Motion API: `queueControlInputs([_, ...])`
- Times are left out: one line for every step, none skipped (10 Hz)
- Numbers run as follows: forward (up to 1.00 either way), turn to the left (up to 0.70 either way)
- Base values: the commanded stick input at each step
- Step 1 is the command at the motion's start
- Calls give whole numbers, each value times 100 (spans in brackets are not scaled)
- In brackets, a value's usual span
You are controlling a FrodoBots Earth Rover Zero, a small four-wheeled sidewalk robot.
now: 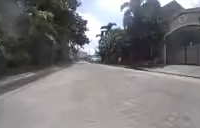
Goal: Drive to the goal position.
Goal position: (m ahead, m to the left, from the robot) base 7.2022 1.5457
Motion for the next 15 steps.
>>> queueControlInputs([100,0])
queueControlInputs([100,0])
queueControlInputs([100,17])
queueControlInputs([100,38])
queueControlInputs([100,38])
queueControlInputs([100,19])
queueControlInputs([100,0])
queueControlInputs([100,0])
queueControlInputs([100,0])
queueControlInputs([100,0])
queueControlInputs([100,0])
queueControlInputs([100,0])
queueControlInputs([100,0])
queueControlInputs([100,0])
queueControlInputs([100,0])
